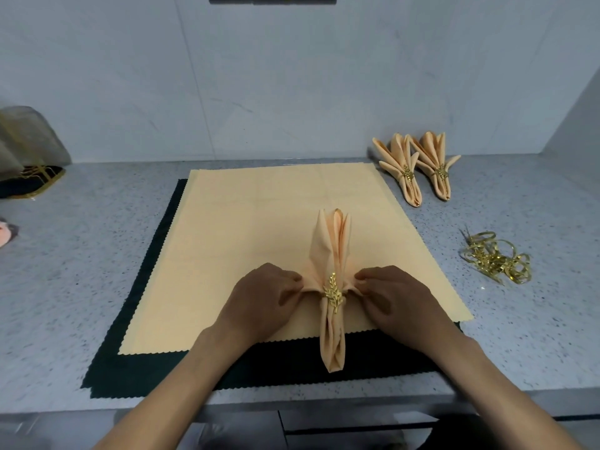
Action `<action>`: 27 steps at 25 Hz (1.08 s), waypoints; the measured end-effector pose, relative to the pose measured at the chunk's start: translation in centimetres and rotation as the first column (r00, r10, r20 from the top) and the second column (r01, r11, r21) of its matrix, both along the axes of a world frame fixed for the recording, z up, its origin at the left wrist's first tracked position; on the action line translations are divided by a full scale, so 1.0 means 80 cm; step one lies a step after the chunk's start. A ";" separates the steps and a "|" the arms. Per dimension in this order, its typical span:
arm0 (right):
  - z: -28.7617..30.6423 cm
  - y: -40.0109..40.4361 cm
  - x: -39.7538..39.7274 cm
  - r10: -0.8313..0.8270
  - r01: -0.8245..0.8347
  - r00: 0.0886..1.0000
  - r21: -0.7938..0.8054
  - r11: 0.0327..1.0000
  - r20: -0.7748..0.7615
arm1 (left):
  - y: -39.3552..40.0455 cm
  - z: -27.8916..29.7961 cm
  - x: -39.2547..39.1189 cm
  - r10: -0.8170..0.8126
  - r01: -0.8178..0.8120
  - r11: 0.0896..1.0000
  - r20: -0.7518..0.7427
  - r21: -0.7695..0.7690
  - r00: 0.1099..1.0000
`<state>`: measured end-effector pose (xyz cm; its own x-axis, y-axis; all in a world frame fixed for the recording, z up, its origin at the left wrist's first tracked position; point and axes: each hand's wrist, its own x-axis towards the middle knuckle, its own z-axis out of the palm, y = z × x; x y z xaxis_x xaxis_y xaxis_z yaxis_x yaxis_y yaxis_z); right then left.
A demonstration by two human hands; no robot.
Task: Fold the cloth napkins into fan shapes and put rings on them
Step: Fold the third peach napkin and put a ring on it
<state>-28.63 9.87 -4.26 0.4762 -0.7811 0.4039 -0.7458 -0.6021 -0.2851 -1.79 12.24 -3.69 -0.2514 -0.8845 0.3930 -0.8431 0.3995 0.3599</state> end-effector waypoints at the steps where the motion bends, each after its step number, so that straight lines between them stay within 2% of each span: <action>1: 0.000 0.004 -0.003 0.016 -0.017 0.999 -0.013 1.000 -0.032 | 0.005 0.000 0.000 -0.033 0.034 0.999 0.067 -0.012 0.997; 4: -0.003 0.019 -0.009 0.012 -0.015 0.993 -0.027 1.000 -0.114 | 0.021 -0.001 0.006 -0.079 0.071 0.995 0.144 0.063 0.986; 8: -0.009 0.039 -0.020 -0.012 0.021 0.975 0.042 0.999 -0.222 | 0.039 -0.006 0.009 -0.113 0.079 0.989 0.285 0.126 0.952; 10: -0.010 0.044 -0.022 -0.004 0.019 0.961 0.053 0.998 -0.276 | 0.044 -0.004 0.008 -0.136 0.072 0.976 0.318 0.206 0.938; 12: 0.001 0.041 -0.020 0.034 0.011 0.955 0.148 0.989 -0.295 | 0.041 0.002 0.008 -0.160 0.066 0.953 0.307 0.296 0.938; 13: 0.015 0.036 -0.016 0.046 0.016 0.969 0.248 0.969 -0.242 | 0.034 0.009 0.006 -0.171 0.076 0.949 0.296 0.306 0.940; 15: 0.044 0.011 -0.009 -0.034 0.018 0.999 0.408 0.913 0.031 | 0.013 0.034 -0.005 -0.127 0.057 0.969 0.287 0.239 0.950; 16: 0.057 -0.007 -0.004 -0.087 0.027 0.987 0.392 0.920 0.136 | -0.002 0.048 -0.012 -0.046 0.002 0.986 0.264 0.165 0.963; 17: 0.072 -0.024 0.005 -0.106 0.045 0.980 0.325 0.945 0.171 | -0.018 0.062 -0.019 0.026 -0.043 0.997 0.223 0.071 0.974; 18: 0.084 -0.040 0.014 -0.090 0.048 0.985 0.265 0.963 0.148 | -0.035 0.074 -0.026 0.053 -0.048 0.998 0.220 -0.027 0.974; 20: 0.094 -0.067 0.035 -0.041 0.040 0.999 0.154 0.987 0.004 | -0.066 0.086 -0.039 -0.005 0.066 0.980 0.311 -0.187 0.951; 22: 0.096 -0.080 0.048 -0.063 0.069 0.991 0.050 0.996 -0.120 | -0.080 0.089 -0.044 -0.067 0.174 0.956 0.401 -0.237 0.914; 24: 0.092 -0.080 0.046 -0.117 0.114 0.987 -0.033 0.993 -0.110 | -0.082 0.091 -0.031 -0.035 0.149 0.953 0.394 -0.263 0.919; 27: 0.066 -0.061 0.015 -0.180 0.181 0.984 -0.066 0.981 0.020 | -0.064 0.070 0.011 0.046 0.025 0.965 0.260 -0.261 0.964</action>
<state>-27.39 4.95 1.03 0.3242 -0.8243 0.4642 -0.8401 -0.4765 -0.2594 -0.93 7.12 1.87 -0.3675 -0.7636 0.5309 -0.8980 0.4398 0.0109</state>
